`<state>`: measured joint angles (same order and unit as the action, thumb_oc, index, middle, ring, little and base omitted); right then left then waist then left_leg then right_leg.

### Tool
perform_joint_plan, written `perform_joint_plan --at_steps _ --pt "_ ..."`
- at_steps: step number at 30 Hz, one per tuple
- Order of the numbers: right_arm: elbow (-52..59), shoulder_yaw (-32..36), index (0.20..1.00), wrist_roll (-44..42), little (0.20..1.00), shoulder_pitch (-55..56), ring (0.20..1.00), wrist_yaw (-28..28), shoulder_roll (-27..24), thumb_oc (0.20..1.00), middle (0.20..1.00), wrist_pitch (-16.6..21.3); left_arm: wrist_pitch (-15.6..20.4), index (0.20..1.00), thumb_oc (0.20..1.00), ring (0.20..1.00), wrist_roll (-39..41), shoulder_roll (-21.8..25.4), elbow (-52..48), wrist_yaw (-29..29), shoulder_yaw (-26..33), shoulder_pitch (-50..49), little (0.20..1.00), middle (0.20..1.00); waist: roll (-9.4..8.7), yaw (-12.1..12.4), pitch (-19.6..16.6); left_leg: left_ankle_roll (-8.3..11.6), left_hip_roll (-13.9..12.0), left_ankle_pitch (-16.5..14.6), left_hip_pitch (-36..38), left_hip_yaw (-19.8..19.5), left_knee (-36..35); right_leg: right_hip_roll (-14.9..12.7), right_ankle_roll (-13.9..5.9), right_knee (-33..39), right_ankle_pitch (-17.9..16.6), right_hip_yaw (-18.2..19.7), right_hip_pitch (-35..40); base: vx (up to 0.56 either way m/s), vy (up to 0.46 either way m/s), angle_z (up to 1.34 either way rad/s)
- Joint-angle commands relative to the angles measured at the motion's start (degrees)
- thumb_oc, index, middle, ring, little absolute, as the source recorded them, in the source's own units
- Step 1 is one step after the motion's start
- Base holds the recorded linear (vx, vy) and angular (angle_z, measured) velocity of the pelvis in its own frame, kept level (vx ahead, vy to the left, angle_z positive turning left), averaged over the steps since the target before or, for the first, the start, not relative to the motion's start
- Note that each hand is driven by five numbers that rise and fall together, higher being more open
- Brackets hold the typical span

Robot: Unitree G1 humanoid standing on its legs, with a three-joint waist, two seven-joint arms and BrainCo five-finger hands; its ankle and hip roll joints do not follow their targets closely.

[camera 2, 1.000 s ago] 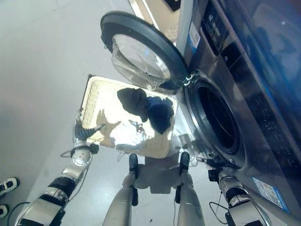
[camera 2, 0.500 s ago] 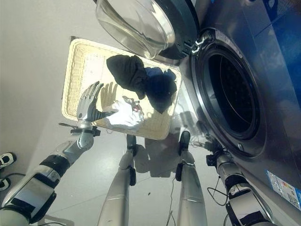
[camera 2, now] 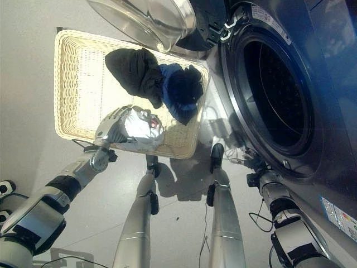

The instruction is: Put the clothes into the washing machine.

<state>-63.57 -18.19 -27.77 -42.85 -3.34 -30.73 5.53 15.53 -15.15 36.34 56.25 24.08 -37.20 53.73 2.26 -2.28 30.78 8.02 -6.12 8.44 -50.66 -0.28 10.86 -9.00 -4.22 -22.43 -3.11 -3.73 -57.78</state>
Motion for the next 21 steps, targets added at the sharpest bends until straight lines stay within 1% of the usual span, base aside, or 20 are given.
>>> perform_joint_plan --at_steps 1,3,4,8,13,14,15,16,21 --pt "2.0 -1.7 1.000 -1.7 1.000 0.7 1.000 -0.3 -2.7 1.000 1.000 0.7 -1.5 1.000 1.000 1.000 3.5 1.6 1.6 -4.7 1.4 1.8 1.000 1.000 -2.06 0.5 -1.0 -2.31 4.6 -4.4 -4.5 -1.9 9.0 2.7 -3.63 3.1 -4.3 -1.1 0.2 0.00 0.000 0.00" --pt "2.8 -1.6 1.000 -1.7 1.000 0.6 1.000 -0.1 -3.0 1.000 1.000 0.1 -1.7 1.000 1.000 1.000 3.5 1.7 1.3 -5.1 1.3 2.0 1.000 1.000 -2.06 0.4 -1.0 -2.28 4.6 -4.4 -4.5 -1.9 8.8 2.8 -3.70 3.2 -4.4 -1.1 0.0 0.00 0.000 0.00" --pt "2.8 -1.6 1.000 -1.7 1.000 0.7 1.000 -0.2 -3.1 1.000 1.000 0.1 -1.5 1.000 1.000 1.000 3.6 1.7 1.4 -5.3 1.2 1.8 1.000 1.000 -2.08 0.5 -1.0 -2.25 4.5 -4.6 -4.2 -1.8 8.8 2.9 -3.72 3.2 -4.2 -1.1 0.3 0.00 0.000 0.00" --pt "2.3 -2.1 1.000 -1.9 1.000 -0.1 1.000 -0.3 -3.1 1.000 1.000 0.4 -1.2 1.000 1.000 1.000 3.6 1.5 2.5 -5.8 0.9 2.5 1.000 1.000 -2.25 0.4 -1.0 -2.10 4.6 -4.2 -4.8 -1.7 8.5 2.8 -3.71 3.6 -4.6 -1.2 -0.3 0.00 0.000 0.00" --pt "2.2 -2.6 1.000 -2.2 1.000 -0.6 1.000 -0.4 -2.7 1.000 1.000 0.9 -0.8 1.000 1.000 1.000 4.5 1.0 3.5 -10.5 -0.2 3.5 1.000 1.000 -2.66 0.2 -1.0 -2.07 4.5 -4.1 -5.4 -1.9 8.4 3.1 -3.71 3.5 -4.7 -1.1 -0.8 0.00 0.000 0.00" --pt "2.2 -2.6 1.000 -2.2 1.000 -0.7 1.000 -0.4 -2.6 1.000 1.000 1.0 -0.9 0.526 0.526 0.526 4.6 0.9 3.6 -11.7 -0.5 3.7 0.526 0.526 -2.72 0.2 -1.0 -2.08 4.5 -4.1 -5.4 -1.9 8.3 3.1 -3.72 3.5 -4.8 -1.2 -0.9 0.00 0.000 0.00" --pt "2.2 -2.7 1.000 -2.2 1.000 -0.5 1.000 -0.4 -2.5 1.000 1.000 1.0 -0.8 0.391 0.391 0.391 4.4 0.8 3.7 -12.0 -0.7 3.6 0.391 0.391 -2.74 0.3 -1.0 -2.07 4.5 -4.4 -5.1 -1.8 8.4 3.2 -3.73 3.5 -4.6 -1.1 -0.6 0.00 0.000 0.00" --pt "2.3 -2.7 1.000 -2.2 1.000 -0.8 1.000 -0.4 -2.6 1.000 1.000 1.0 -0.3 0.200 0.200 0.200 4.8 0.7 4.0 -13.4 -1.5 3.8 0.200 0.200 -2.72 0.2 -1.0 -2.12 4.4 -4.3 -5.1 -1.8 8.4 3.2 -3.74 3.5 -4.6 -1.0 -0.7 0.00 0.000 0.00" --pt "3.0 -3.4 1.000 -2.8 1.000 -1.7 1.000 0.0 -2.7 1.000 1.000 1.5 -0.5 0.200 0.200 0.200 6.5 0.9 3.7 -14.7 -2.8 4.3 0.200 0.200 -2.48 0.1 -1.0 -2.22 4.7 -4.0 -5.6 -1.8 8.3 3.3 -3.75 3.6 -5.0 -1.0 -1.2 0.00 0.000 0.00"
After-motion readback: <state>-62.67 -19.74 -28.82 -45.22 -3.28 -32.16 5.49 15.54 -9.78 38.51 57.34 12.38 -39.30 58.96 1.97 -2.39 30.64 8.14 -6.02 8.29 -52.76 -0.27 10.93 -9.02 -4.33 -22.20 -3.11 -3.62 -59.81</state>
